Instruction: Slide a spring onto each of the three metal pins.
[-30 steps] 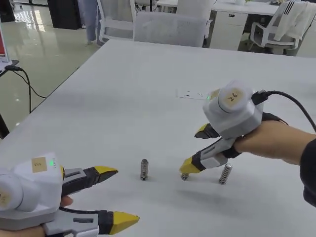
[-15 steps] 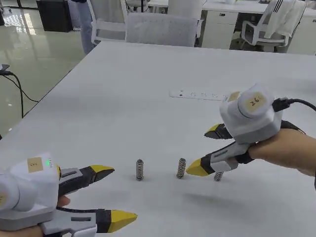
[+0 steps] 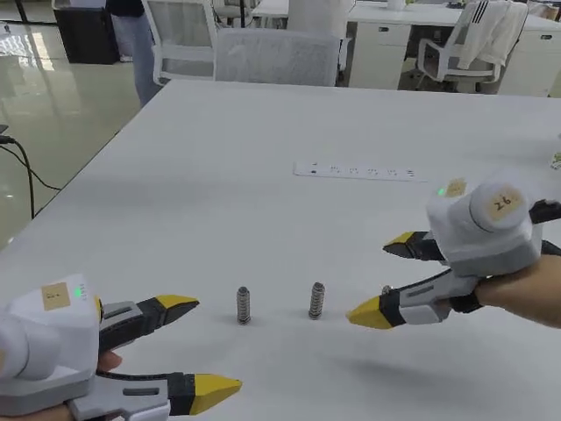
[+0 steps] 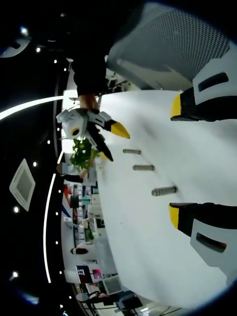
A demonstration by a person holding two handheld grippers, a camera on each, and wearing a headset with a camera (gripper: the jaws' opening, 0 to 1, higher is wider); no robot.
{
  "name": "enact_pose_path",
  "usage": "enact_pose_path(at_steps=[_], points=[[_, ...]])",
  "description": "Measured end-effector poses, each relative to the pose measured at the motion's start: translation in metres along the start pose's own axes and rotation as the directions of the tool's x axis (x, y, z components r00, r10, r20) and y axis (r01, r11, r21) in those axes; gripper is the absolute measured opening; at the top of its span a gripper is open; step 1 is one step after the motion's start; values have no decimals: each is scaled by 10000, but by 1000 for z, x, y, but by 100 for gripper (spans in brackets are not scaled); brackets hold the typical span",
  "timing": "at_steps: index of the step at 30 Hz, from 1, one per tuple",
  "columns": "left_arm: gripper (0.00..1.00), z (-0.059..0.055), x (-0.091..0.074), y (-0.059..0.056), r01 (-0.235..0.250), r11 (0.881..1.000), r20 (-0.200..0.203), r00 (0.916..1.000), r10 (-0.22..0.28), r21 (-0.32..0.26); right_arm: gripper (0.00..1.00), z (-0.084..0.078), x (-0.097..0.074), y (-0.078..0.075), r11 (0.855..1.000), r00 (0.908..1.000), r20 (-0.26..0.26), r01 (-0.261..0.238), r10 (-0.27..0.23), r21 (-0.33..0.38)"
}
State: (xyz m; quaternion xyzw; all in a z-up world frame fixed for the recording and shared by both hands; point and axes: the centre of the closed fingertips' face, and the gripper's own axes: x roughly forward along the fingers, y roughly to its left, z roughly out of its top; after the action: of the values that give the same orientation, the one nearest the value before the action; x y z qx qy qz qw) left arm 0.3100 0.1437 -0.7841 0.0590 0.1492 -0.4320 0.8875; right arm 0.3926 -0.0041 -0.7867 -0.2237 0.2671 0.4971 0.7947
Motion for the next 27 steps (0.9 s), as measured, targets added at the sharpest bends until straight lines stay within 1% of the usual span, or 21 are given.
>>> enact_pose_path(at_steps=[5,8,14,22,25,27], points=[[63,1,0,-1,2,10000,18,10000,-2,-8,73,-7,-8,6,10000,9999,154,23,-24,53],[63,2,0,-1,9,10000,28,10000,-9,2,74,-9,-11,9,9999,9990,437,5,-12,143],[63,1,-3,-3,-33,10000,60,10000,34,-47,75,-15,-16,14,9994,9969,790,26,-52,337],[63,-2,-7,-4,-153,9997,99,9998,155,-191,75,-32,-23,22,9986,9943,1058,45,-101,530],[63,-1,-8,-5,-179,9995,132,9997,182,-241,76,-36,-27,25,9981,9923,1226,78,-152,610],[63,-2,-8,-6,-191,9994,150,9997,195,-277,76,-36,-29,25,9975,9890,1459,151,-251,697]])
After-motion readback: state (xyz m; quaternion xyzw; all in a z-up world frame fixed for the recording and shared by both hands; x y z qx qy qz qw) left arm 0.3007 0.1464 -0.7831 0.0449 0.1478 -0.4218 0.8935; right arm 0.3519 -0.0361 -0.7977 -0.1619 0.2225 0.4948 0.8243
